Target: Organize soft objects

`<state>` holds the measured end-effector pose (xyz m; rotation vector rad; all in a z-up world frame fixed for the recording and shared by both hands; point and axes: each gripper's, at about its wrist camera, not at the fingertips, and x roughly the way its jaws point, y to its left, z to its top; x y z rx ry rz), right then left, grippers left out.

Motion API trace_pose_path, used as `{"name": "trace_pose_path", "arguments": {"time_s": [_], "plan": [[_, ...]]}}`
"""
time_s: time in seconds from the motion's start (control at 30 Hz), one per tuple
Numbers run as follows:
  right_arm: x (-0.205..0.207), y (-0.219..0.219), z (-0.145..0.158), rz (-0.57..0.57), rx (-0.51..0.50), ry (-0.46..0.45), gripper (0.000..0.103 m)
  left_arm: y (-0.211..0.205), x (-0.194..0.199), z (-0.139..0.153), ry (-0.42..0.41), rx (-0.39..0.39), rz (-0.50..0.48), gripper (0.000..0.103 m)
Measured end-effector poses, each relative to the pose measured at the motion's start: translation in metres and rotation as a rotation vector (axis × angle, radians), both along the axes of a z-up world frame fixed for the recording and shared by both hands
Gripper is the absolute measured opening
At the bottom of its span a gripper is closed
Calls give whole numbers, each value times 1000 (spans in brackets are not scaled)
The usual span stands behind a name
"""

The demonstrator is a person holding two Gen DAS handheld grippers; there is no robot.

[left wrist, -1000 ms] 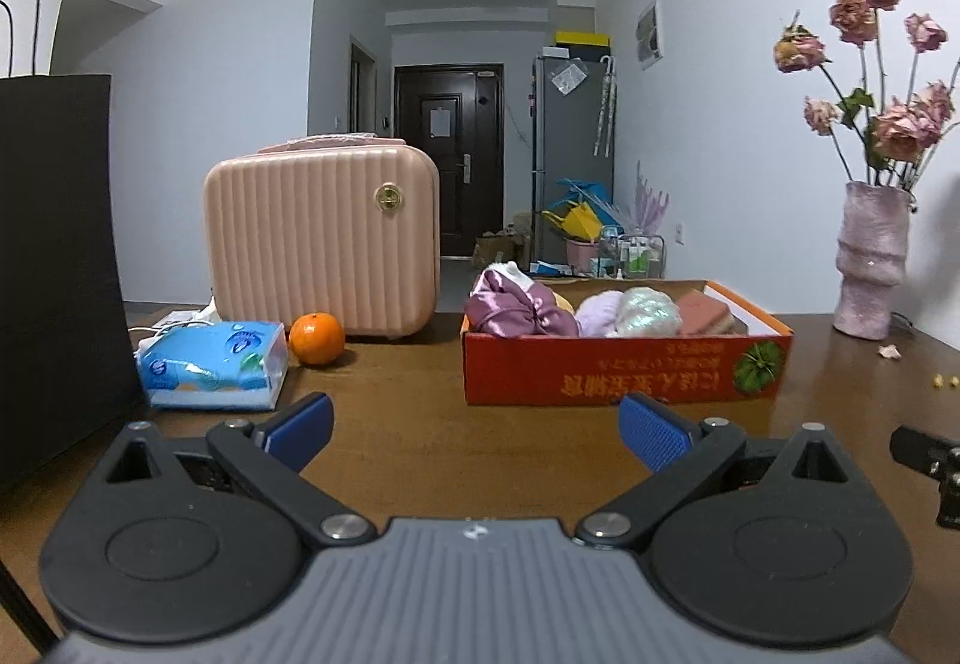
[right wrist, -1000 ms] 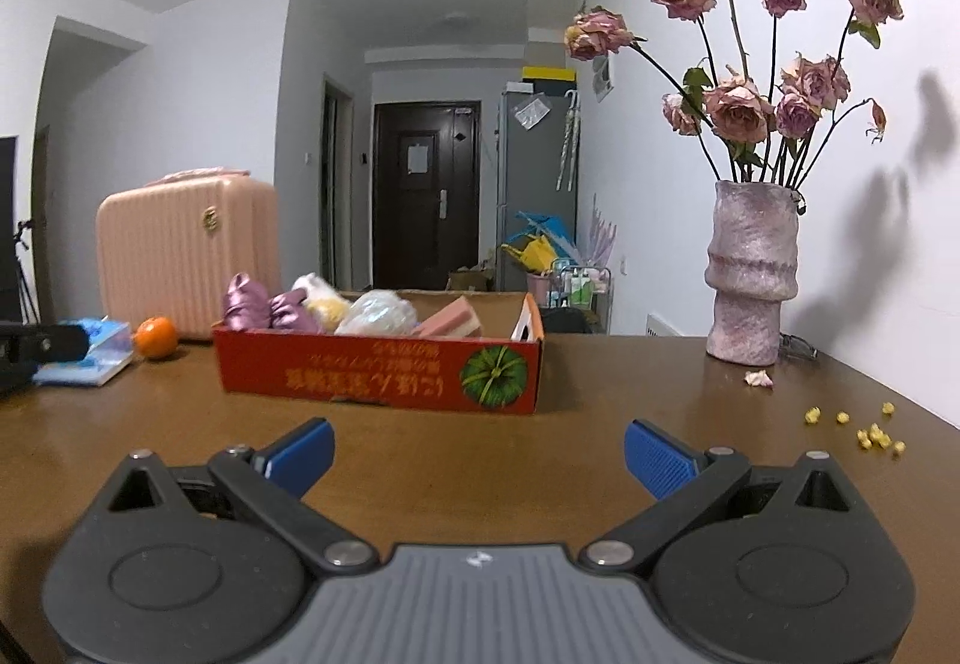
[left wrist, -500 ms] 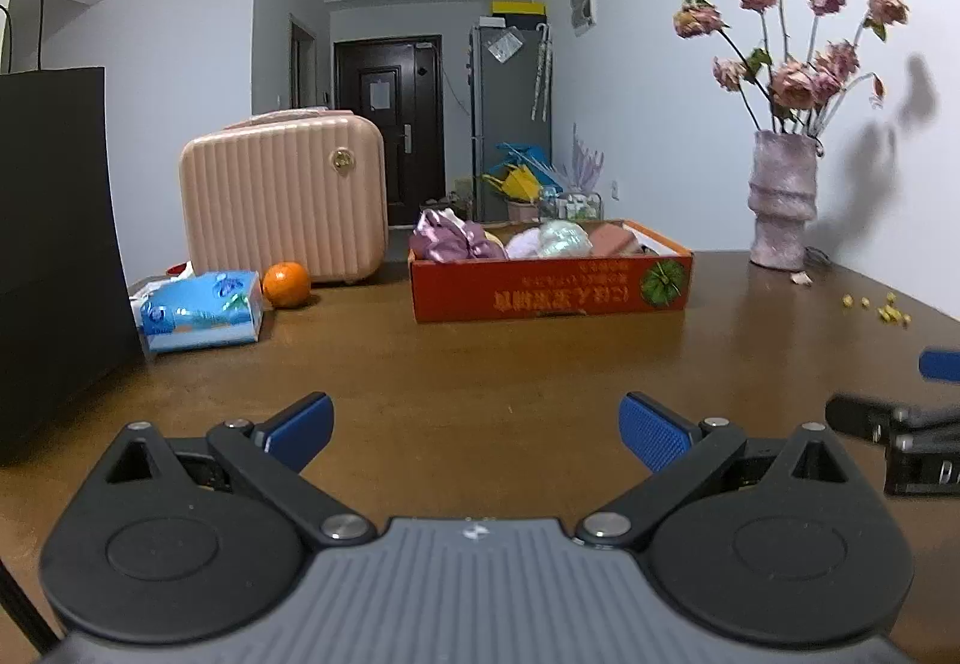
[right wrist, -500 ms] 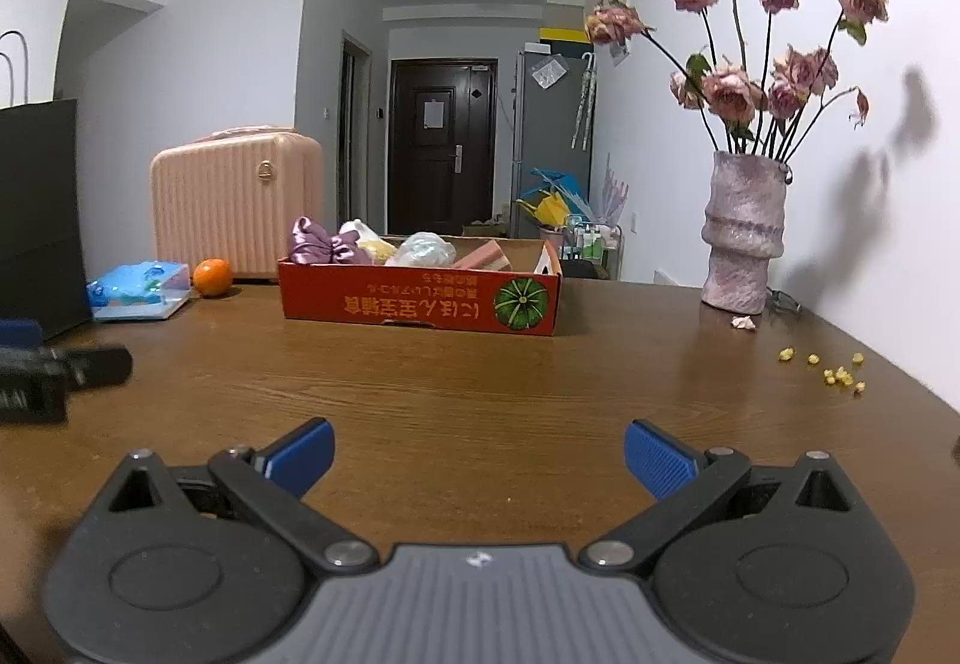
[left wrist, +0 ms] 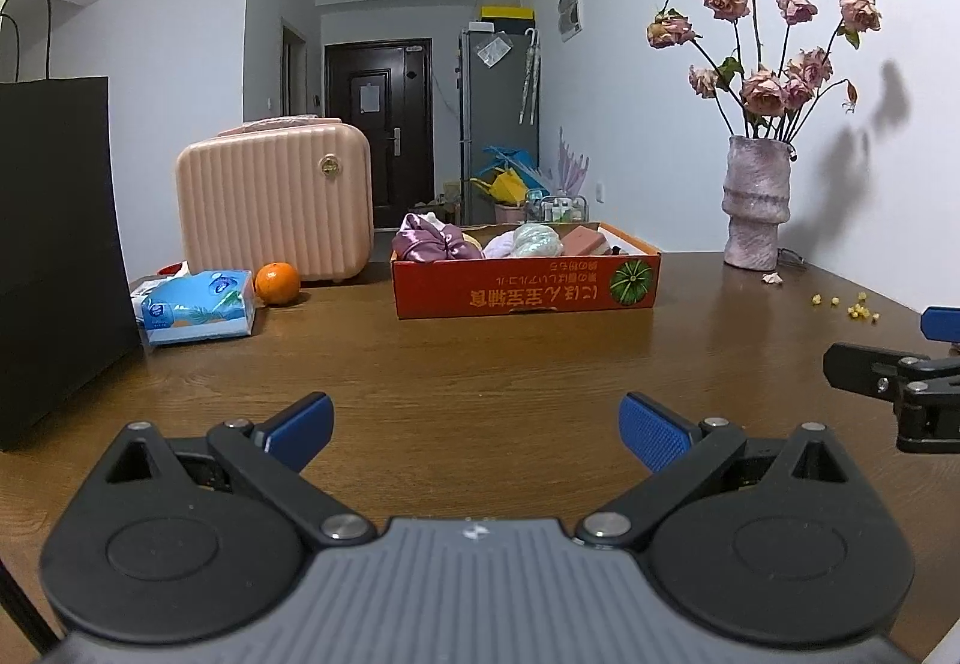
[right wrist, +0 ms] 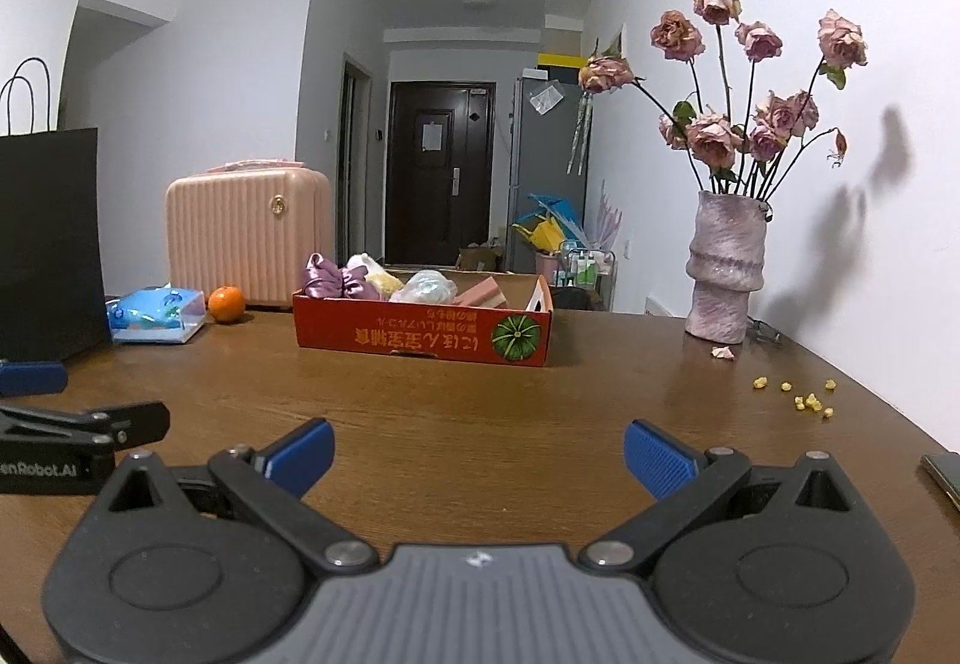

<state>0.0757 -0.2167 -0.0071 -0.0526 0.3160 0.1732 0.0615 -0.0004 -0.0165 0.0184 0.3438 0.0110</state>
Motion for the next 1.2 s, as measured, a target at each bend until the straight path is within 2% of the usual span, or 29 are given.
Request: {"name": "trace_pose_path", "arguments": {"time_s": [1.2], "plan": [[-11,-5,5,-19,9,-18,103,1,-11,6,-22,-7,-2,103]]}}
